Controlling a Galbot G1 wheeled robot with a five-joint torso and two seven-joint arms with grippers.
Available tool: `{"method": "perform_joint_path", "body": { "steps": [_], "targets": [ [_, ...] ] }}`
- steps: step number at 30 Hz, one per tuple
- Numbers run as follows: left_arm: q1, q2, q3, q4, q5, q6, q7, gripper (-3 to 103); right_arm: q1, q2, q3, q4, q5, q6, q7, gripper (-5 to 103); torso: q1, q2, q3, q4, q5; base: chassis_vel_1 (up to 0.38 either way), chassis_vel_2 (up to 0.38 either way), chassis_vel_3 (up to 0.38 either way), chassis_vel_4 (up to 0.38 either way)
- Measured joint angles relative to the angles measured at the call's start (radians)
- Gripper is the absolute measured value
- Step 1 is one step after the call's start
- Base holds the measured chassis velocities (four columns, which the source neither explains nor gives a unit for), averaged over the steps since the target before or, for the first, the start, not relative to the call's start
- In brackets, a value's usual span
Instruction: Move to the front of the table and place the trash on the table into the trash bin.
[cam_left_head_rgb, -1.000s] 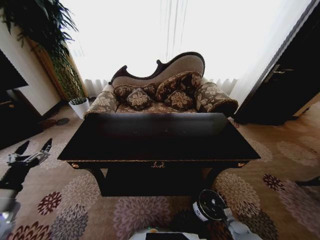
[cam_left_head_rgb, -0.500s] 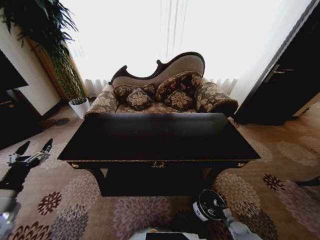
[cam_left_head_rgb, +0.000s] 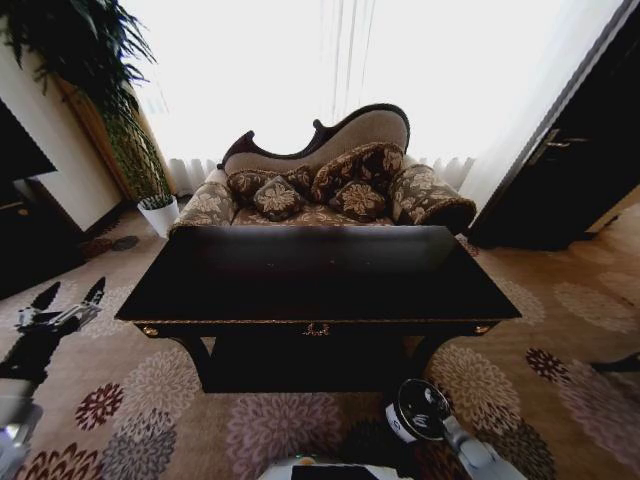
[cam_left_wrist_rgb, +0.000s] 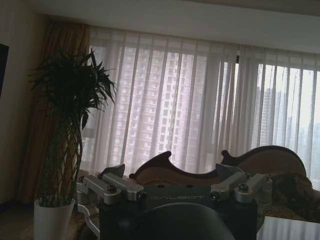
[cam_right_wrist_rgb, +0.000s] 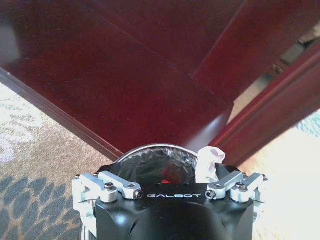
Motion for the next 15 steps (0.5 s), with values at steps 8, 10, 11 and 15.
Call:
{"method": "perform_joint_path", "body": {
  "steps": [8,10,11,15],
  "targets": [
    [-0.001,-0.002,0.003,-0.001,0.0,-0.001,0.0,100,0.017,0.005,0.067,-0.046,-0.276,0.14,0.0,100,0.0,0.0,0.0,0.0001,-0.0001,0.0,0.0,0.0,0.0],
    [-0.001,-0.002,0.003,-0.002,0.0,-0.001,0.0,100,0.017,0.005,0.07,-0.048,-0.291,0.148,-0.001,100,0.0,0.0,0.0,0.0,0.0,0.0,0.0,0.0,0.0],
    [0.0,-0.003,0.004,-0.003,0.0,-0.001,0.0,100,0.018,0.005,0.073,-0.052,-0.307,0.157,-0.001,100,0.0,0.0,0.0,-0.0001,0.0,0.0,0.0,0.0,0.0],
    [0.001,-0.003,0.004,-0.005,0.001,-0.001,0.0,100,0.027,0.004,0.095,-0.071,-0.39,0.202,-0.002,100,0.0,0.0,0.0,-0.0001,-0.0001,0.0,0.0,0.0,0.0]
  ]
}}
